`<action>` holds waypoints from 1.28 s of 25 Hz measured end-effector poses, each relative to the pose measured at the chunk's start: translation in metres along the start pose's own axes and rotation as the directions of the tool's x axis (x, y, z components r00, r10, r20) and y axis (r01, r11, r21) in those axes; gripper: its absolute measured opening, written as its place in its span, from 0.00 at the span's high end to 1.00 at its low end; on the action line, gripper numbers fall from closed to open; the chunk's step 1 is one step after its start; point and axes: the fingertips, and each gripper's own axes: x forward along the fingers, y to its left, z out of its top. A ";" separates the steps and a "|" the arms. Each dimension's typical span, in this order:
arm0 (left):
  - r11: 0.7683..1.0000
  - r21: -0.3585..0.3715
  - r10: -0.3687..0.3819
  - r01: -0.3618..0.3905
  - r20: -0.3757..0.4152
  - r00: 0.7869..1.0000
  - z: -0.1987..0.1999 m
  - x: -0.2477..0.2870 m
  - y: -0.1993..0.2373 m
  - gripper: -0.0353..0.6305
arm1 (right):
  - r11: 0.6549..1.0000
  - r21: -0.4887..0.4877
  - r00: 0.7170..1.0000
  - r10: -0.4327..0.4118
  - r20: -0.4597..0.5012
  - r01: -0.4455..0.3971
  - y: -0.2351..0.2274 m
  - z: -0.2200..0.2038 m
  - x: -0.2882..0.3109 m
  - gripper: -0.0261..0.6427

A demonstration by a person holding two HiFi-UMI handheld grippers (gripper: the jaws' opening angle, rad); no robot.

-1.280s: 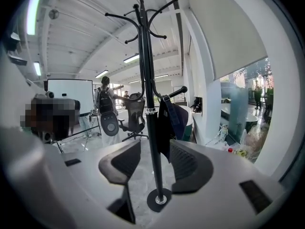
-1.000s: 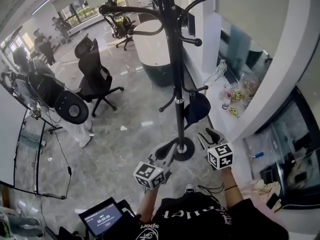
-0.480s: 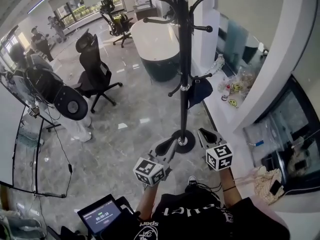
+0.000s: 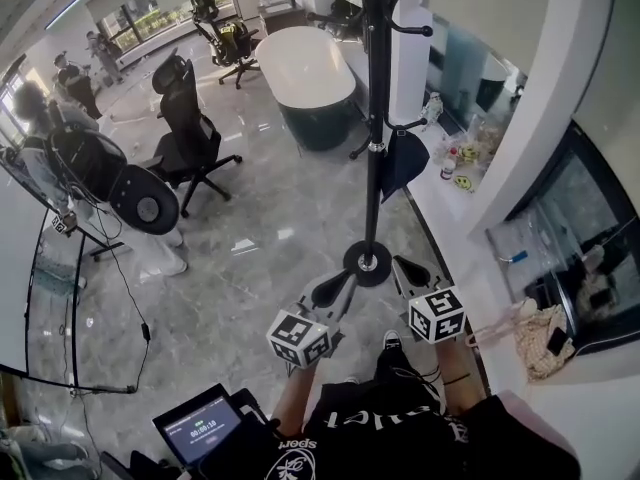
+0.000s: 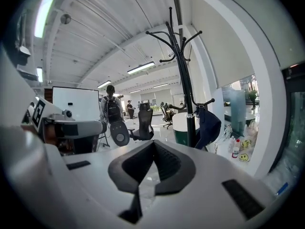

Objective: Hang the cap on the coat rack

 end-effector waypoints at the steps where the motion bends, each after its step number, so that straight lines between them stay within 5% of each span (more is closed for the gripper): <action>1: 1.000 -0.001 -0.005 0.005 -0.003 1.000 -0.002 -0.008 -0.003 0.94 | 1.000 0.005 1.000 -0.001 -0.001 0.001 0.009 -0.003 -0.004 0.94; 21: 0.999 -0.041 -0.014 0.015 0.016 1.000 -0.021 -0.082 -0.048 0.94 | 0.998 0.056 0.999 0.033 -0.001 -0.033 0.092 -0.027 -0.070 0.94; 32: 0.999 -0.031 -0.045 0.044 -0.017 0.999 -0.042 -0.067 -0.134 0.94 | 0.995 0.087 0.999 0.038 0.013 -0.039 0.077 -0.044 -0.155 0.94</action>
